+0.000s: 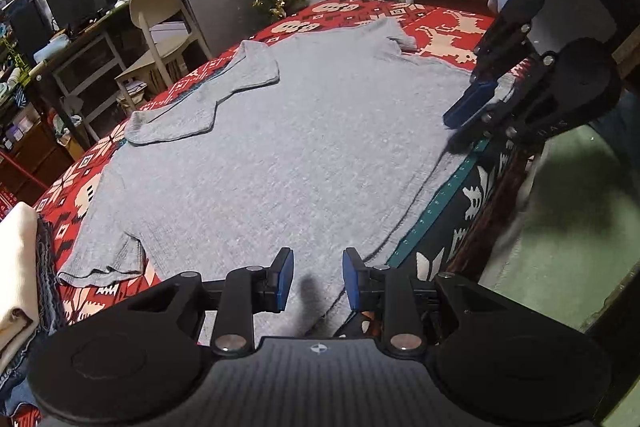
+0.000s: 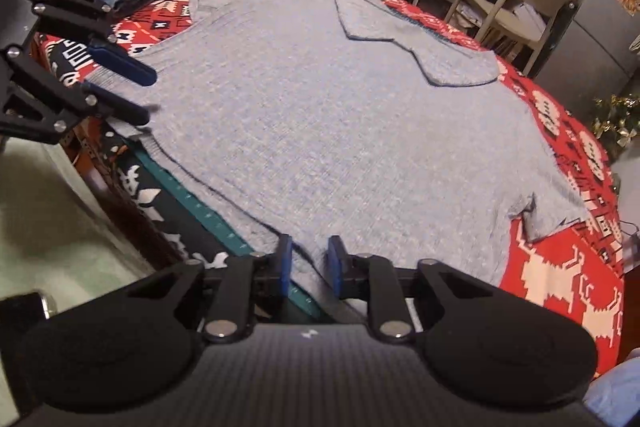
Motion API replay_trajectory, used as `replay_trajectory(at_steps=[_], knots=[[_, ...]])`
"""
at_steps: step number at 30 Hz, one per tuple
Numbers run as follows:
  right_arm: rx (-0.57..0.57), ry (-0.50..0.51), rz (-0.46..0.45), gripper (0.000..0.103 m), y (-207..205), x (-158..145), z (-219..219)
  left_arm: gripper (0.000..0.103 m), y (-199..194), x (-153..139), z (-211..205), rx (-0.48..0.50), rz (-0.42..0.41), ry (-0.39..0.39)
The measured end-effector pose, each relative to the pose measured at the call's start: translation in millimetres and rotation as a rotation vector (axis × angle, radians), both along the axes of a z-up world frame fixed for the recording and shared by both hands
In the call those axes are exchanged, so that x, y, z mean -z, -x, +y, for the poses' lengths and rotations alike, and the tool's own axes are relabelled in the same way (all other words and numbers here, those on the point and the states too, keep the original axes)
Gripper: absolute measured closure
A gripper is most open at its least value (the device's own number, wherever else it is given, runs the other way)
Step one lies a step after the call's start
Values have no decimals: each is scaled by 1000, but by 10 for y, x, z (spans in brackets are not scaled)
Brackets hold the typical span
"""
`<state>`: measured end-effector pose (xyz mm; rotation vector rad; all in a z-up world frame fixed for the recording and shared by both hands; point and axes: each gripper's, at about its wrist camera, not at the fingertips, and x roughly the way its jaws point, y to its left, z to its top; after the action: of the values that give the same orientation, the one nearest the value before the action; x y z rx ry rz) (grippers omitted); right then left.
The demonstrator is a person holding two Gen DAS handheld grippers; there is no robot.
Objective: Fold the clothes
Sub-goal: 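Bring both open tools to the shirt hem toward each other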
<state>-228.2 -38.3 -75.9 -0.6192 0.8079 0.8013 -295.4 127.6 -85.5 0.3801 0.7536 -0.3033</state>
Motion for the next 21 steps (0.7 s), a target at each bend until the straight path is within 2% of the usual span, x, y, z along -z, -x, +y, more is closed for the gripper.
replay_trajectory(at_steps=[4,8,12,16,19,21], knots=[[19,-10,16,103,-33,-35,-24,74,15,-23,-7,28,3,48],[29,-73,62,103,-33,-133,-62,72,4,2,-95,57,-10,13],[99,-157,147,103,-106,-234,-193,71,-17,24,-154,92,4,33],[135,-171,163,103,-150,-282,-288,71,-9,99,-217,92,-23,-65],[103,-137,174,103,-111,-235,-250,75,-22,114,-157,76,-11,-66],[83,-112,177,103,-89,-187,-210,85,-19,112,-123,68,-1,-54]])
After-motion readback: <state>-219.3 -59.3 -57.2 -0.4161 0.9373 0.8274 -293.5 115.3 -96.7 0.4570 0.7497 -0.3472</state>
